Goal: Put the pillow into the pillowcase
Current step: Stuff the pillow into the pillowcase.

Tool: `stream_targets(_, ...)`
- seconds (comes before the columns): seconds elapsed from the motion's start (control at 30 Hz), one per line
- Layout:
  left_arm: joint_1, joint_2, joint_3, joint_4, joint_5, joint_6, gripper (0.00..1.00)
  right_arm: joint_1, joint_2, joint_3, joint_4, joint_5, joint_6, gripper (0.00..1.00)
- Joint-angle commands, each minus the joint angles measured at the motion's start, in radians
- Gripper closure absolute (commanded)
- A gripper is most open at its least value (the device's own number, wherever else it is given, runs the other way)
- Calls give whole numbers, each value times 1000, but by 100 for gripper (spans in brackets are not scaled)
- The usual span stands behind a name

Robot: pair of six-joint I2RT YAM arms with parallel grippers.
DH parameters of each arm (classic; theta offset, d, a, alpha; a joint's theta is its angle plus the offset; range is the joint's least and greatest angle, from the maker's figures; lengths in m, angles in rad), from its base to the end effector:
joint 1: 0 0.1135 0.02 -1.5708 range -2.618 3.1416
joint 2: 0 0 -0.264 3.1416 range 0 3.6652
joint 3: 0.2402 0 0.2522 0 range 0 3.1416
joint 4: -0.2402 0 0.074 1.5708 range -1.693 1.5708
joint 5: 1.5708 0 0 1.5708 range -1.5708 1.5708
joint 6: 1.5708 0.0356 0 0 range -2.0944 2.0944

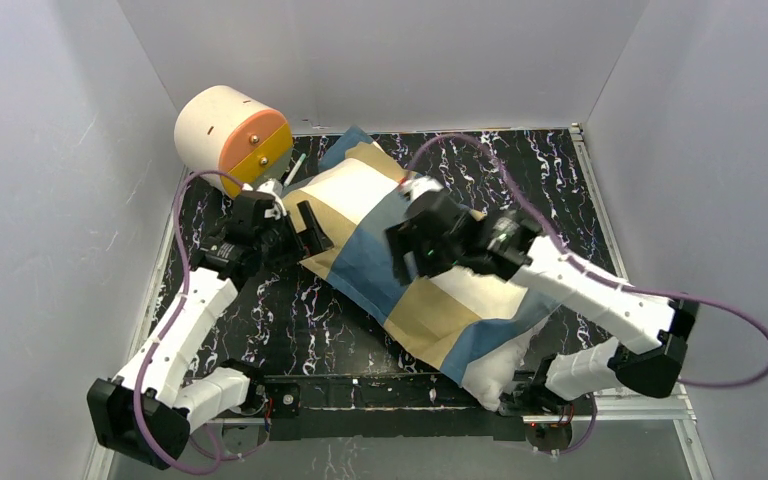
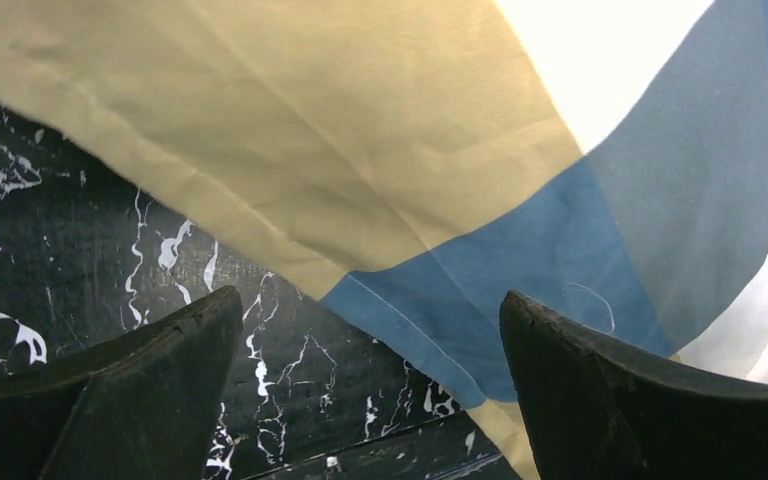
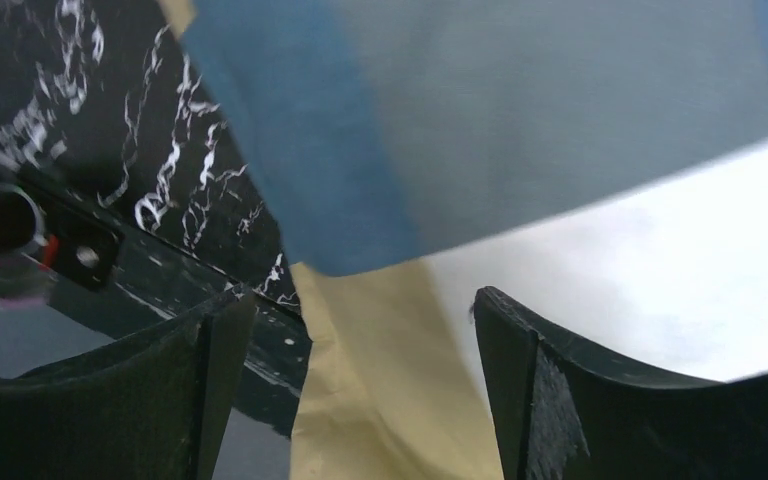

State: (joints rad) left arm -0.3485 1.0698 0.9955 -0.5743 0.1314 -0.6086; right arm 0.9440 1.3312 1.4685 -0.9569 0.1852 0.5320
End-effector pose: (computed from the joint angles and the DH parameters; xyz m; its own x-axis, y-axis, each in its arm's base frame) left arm 0.2137 -0.0826 0.3207 -0.7155 -0.3431 -0.6086 0.0337 0.8532 -0.5206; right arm 0.1614 0.2117 0.3833 -0.7359 -0.1660 -0.6565 -0.4050 0.8848 0.2302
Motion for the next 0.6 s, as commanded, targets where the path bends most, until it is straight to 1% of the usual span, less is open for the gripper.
stream_targets(0.0, 56, -65, -83, 19, 59, -88, 3, 310, 105, 97, -26, 462, -93, 8)
stream_targets(0.07, 65, -70, -115, 47, 82, -107, 4, 406, 197, 138, -105, 569, -96, 2)
stream_targets(0.17, 69, -65, -149, 69, 108, -124, 5, 490, 331, 161, -231, 690, -67, 1)
stream_targets(0.23, 70, -71, -166, 82, 126, -131, 6, 535, 413, 149, -325, 789, -17, 1)
stream_targets(0.3, 72, -77, -169, 82, 128, -126, 6, 539, 509, 123, -413, 851, 35, 1)
stream_targets(0.37, 74, -80, -164, 66, 114, -109, 7, 538, 556, 60, -419, 900, 35, 1)
stream_targets(0.43, 76, -85, -163, 58, 105, -101, 7, 526, 578, 20, -420, 925, 70, 1)
stream_targets(0.47, 79, -88, -163, 56, 107, -101, 8, 514, 580, 15, -421, 927, 86, 5)
stream_targets(0.5, 80, -89, -161, 54, 110, -102, 9, 503, 577, 19, -420, 929, 99, 12)
stream_targets(0.53, 83, -91, -159, 52, 113, -103, 10, 495, 566, 29, -419, 935, 112, 26)
stream_targets(0.57, 84, -91, -154, 50, 119, -105, 11, 490, 548, 41, -419, 948, 121, 46)
